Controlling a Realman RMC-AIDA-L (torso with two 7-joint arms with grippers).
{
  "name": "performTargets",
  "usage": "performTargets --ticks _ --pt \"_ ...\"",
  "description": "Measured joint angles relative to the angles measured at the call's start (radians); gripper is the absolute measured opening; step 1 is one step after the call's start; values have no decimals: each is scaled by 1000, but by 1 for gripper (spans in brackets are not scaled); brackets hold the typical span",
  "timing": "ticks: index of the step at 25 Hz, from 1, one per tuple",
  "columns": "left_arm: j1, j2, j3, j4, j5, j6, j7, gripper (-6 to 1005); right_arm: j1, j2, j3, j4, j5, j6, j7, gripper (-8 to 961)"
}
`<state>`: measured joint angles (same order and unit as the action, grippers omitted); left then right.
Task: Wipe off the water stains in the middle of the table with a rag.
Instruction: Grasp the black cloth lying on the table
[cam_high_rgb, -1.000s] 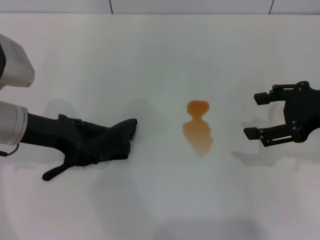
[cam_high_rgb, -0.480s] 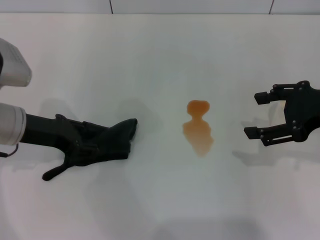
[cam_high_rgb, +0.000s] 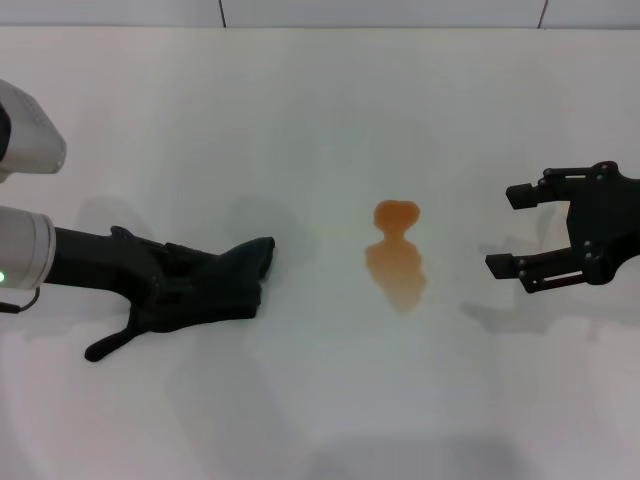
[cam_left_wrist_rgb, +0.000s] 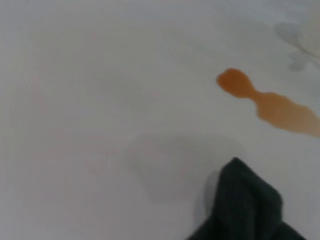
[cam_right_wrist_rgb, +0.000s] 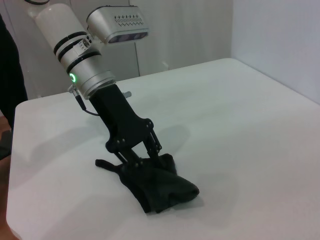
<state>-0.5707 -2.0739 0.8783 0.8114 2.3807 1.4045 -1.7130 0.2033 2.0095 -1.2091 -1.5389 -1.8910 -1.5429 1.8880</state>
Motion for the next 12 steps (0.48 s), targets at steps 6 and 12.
performTargets --ticks 6,12 --pt "-4 -3 10 -29 0 -49 -15 399 -1 0 -3 -5 0 -2 5 846" --pt "-6 -3 11 -37 -10 -59 -15 227 -1 0 -7 -6 8 -2 5 847"
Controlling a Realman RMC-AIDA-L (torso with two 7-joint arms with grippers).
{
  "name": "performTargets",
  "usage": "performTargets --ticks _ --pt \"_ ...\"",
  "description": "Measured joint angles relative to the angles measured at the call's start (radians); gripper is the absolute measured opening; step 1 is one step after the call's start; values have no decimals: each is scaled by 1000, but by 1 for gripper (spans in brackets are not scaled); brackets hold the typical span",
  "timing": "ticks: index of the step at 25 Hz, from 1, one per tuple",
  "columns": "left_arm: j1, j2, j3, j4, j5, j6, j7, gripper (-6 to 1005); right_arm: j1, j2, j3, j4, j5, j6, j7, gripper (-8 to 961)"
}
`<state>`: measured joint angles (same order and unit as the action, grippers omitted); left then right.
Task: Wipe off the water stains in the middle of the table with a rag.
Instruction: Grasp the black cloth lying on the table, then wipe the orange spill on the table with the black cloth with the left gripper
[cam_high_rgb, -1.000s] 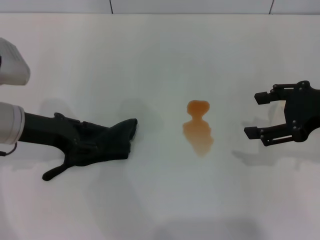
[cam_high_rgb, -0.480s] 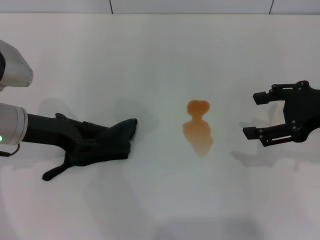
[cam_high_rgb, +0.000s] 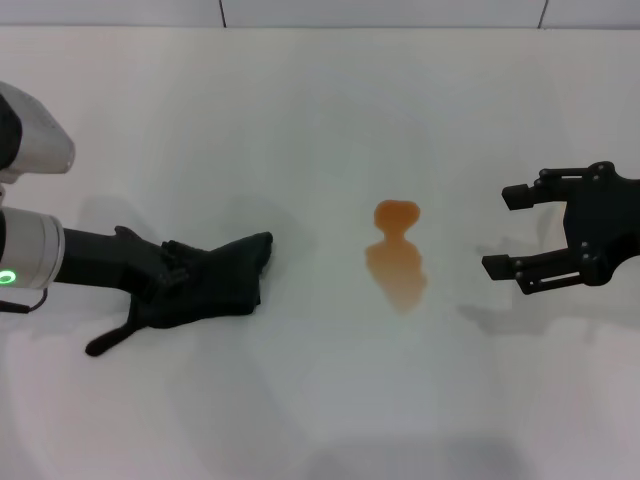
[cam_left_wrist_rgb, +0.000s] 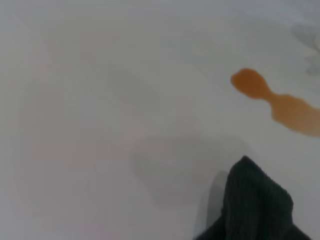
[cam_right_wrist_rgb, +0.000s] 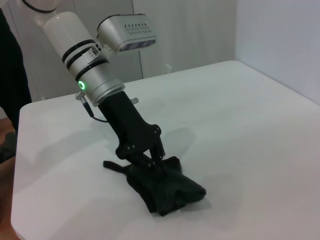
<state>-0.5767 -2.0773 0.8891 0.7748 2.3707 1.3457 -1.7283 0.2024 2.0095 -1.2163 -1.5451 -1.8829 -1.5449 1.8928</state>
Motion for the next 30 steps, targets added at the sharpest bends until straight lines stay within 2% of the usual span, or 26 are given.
performTargets --ticks 2,7,17,26,30 --pt "0 0 0 1 -11 -1 1 96 0 0 0 0 1 -2 0 846" --pt "-4 0 6 0 -24 6 7 69 -1 0 0 -1 3 -5 0 843" --pt "-42 1 97 -2 -117 -19 52 69 -2 0 0 -1 13 -5 0 843" --pt "-110 -1 213 -39 -205 -148 87 69 0 -2 -1 -1 24 -5 -3 843" --pt "-154 -1 259 -100 -232 -221 109 69 -1 -2 0 -1 27 -5 -4 843"
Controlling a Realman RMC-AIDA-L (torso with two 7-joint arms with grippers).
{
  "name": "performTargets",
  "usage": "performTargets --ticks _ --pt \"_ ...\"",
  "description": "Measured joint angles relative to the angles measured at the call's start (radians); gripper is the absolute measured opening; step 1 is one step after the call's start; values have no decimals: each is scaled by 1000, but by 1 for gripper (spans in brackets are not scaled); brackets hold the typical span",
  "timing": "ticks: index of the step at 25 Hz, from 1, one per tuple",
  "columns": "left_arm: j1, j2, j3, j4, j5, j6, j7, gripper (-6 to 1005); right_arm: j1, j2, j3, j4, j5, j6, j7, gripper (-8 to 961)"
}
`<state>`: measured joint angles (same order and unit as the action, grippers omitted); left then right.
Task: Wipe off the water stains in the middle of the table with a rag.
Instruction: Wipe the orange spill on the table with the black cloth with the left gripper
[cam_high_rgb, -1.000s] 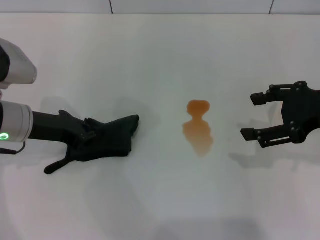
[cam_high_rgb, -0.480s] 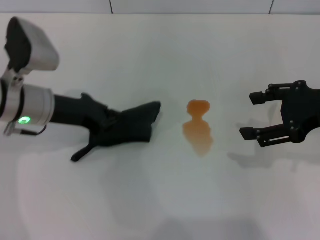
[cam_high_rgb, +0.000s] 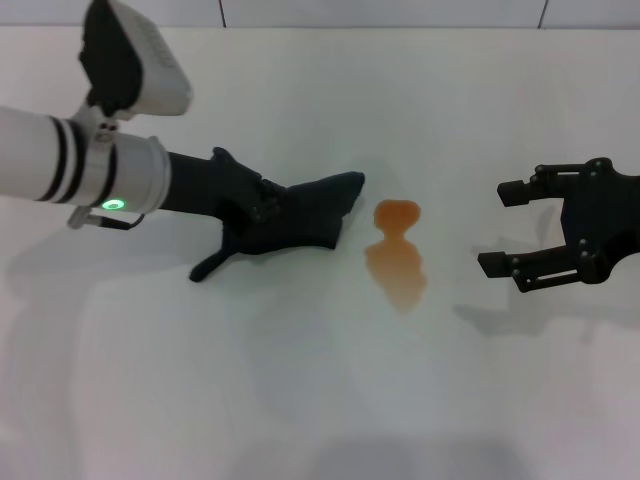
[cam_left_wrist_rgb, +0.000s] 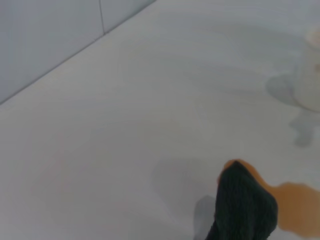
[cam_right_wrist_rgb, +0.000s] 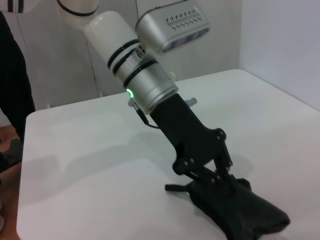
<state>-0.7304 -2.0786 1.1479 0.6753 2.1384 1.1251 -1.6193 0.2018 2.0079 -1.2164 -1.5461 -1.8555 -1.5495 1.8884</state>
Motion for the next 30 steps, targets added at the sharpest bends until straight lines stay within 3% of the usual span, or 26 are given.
performTargets --ticks 9,15,30 --pt "-92 -5 55 -117 -93 -55 76 69 3 0 -2 0 0 0 -1 842" --pt "-103 -6 200 -120 -217 -68 85 69 5 0 -2 -2 0 -2 -2 842" --pt "-72 -9 437 -114 -350 -51 85 69 1 0 -13 -1 12 -5 -3 842"
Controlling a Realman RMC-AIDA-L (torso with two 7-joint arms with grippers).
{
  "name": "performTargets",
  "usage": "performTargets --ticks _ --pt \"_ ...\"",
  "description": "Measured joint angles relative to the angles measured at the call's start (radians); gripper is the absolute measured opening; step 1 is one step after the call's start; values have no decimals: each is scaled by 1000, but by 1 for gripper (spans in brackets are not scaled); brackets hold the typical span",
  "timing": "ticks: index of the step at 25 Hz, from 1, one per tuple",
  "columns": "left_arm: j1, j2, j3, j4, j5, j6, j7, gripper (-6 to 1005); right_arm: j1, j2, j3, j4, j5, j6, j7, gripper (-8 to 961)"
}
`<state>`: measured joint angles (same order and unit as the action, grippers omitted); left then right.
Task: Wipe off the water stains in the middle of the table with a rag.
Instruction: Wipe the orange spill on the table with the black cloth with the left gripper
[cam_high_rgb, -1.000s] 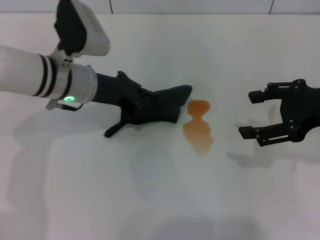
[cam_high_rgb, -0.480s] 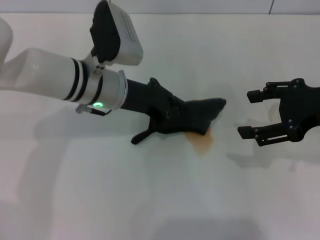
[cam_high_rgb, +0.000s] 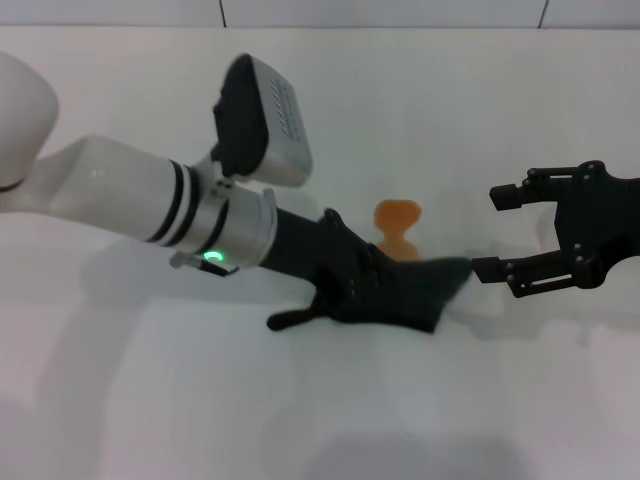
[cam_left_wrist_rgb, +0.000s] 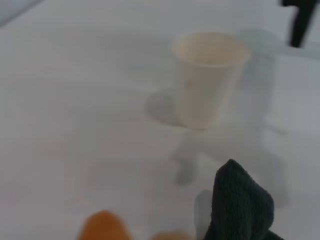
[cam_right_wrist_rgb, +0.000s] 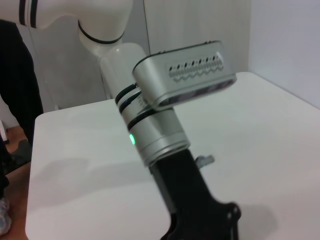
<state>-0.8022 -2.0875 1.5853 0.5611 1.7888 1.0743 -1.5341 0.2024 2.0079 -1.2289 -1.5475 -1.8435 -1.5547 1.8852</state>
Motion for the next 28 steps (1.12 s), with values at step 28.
performTargets --ticks 28 --pt "-13 5 43 -6 -11 -240 69 68 0 0 -1 5 2 4 7 842"
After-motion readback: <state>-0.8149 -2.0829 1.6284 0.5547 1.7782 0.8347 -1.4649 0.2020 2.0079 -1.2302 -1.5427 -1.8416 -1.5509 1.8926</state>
